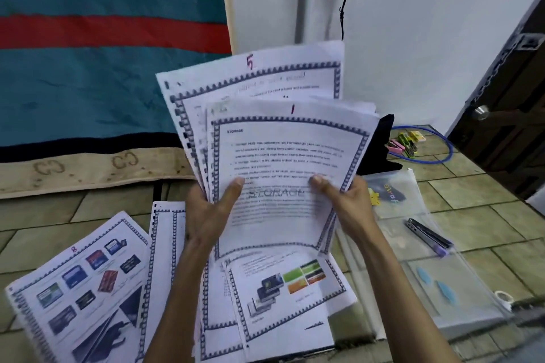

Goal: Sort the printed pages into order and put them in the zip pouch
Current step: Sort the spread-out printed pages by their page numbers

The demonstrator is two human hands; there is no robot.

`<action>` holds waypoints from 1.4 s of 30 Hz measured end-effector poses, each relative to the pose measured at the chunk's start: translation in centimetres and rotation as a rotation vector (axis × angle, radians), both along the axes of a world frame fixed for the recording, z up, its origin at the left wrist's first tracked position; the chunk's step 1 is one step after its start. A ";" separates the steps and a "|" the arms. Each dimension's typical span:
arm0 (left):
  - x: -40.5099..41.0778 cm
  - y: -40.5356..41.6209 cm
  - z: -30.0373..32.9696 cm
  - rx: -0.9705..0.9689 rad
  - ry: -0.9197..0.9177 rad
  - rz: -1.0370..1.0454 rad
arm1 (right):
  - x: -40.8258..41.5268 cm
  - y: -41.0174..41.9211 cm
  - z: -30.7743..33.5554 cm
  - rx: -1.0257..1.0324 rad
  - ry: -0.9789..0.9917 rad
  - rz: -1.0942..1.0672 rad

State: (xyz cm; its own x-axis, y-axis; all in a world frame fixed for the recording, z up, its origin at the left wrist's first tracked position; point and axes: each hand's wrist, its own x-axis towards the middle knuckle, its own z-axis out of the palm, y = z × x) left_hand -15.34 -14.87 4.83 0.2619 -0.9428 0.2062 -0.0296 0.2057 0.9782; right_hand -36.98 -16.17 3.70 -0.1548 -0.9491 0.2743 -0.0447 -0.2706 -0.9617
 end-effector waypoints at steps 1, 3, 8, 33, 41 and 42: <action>0.3 0.2 0.4 -0.024 -0.010 0.003 | 0.0 0.0 0.4 -0.019 0.006 0.012; 1.0 0.4 0.4 -0.034 -0.060 -0.033 | -0.2 0.2 0.7 -0.023 0.049 0.057; 1.2 0.7 -0.3 -0.009 -0.088 0.032 | -0.3 0.8 0.1 0.011 0.148 0.105; 0.7 0.7 -6.3 0.300 -0.082 -0.042 | 0.6 1.3 -6.2 0.316 -0.012 0.119; 0.6 1.7 -9.5 0.431 -0.094 -0.025 | 1.1 2.1 -8.7 0.357 -0.050 0.086; 0.3 1.7 -9.7 0.442 -0.066 0.013 | 1.2 2.0 -8.5 0.349 -0.056 0.077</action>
State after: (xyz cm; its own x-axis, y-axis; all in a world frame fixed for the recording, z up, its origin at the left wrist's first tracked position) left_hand -14.99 -13.15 -4.87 0.2742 -0.9408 -0.1992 -0.0952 -0.2327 0.9679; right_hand -35.76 -14.14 -4.83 -0.0852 -0.9935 -0.0750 0.0183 0.0737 -0.9971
